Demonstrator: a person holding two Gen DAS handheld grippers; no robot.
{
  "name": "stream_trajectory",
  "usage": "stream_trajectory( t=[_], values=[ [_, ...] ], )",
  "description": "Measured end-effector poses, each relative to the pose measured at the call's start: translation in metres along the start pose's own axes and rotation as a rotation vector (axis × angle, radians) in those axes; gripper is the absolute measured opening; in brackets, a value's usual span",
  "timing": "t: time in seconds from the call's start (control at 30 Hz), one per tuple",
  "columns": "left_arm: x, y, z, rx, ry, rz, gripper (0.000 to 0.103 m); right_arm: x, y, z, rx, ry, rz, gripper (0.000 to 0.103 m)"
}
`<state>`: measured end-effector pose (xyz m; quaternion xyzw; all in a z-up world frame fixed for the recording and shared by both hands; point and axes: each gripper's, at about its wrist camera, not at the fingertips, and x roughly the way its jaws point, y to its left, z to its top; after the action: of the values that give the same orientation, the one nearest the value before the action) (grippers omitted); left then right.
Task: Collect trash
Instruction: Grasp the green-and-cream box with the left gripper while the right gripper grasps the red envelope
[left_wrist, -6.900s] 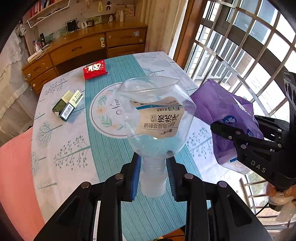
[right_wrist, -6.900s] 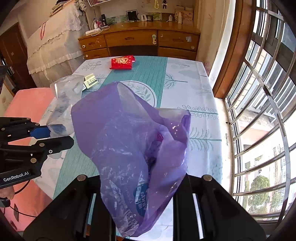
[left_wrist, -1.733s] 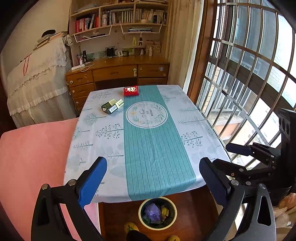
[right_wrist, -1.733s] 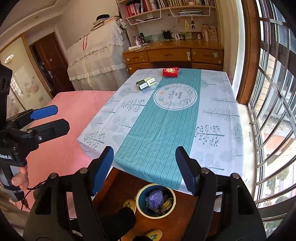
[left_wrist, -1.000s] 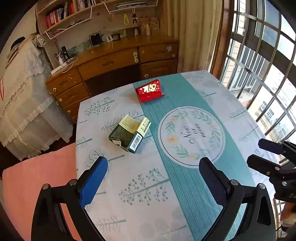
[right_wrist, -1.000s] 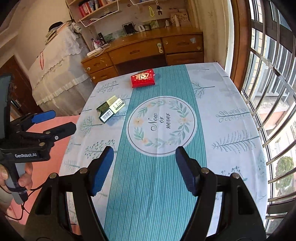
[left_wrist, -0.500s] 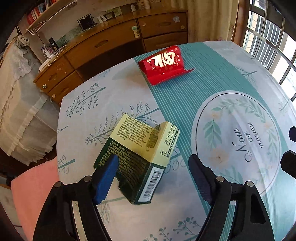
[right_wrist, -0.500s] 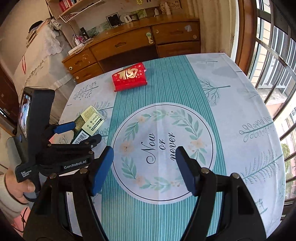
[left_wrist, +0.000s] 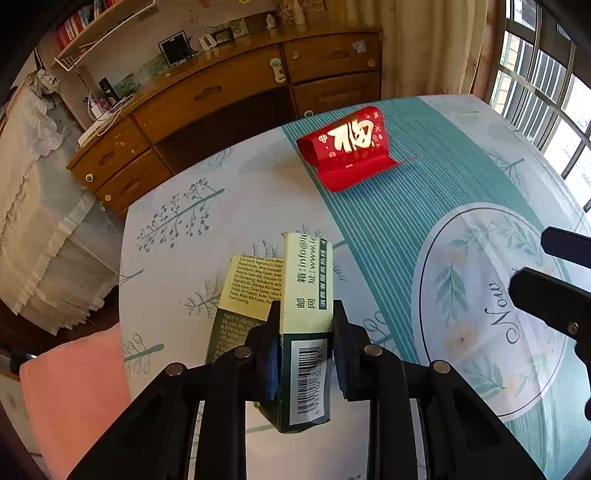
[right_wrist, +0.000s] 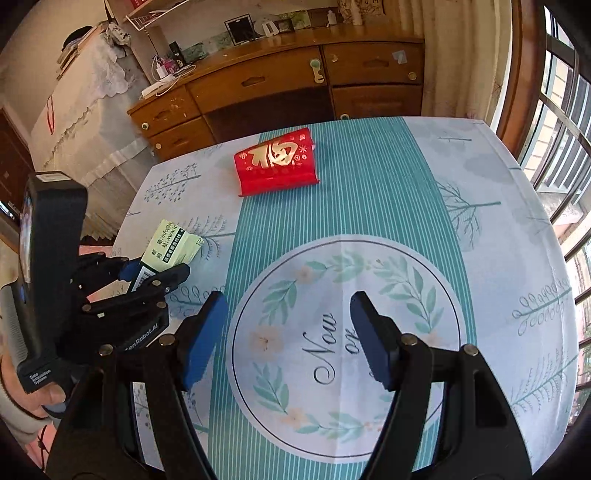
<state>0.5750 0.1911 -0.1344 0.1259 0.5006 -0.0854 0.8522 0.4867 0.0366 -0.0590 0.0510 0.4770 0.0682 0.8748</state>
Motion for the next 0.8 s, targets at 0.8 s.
stream_trajectory(
  t=[0.8],
  values=[
    [-0.009,0.131,0.039,-0.312,-0.080,-0.089,0.023,0.141,-0.010,0.160,0.052,0.029,0.033,0.075]
  ],
)
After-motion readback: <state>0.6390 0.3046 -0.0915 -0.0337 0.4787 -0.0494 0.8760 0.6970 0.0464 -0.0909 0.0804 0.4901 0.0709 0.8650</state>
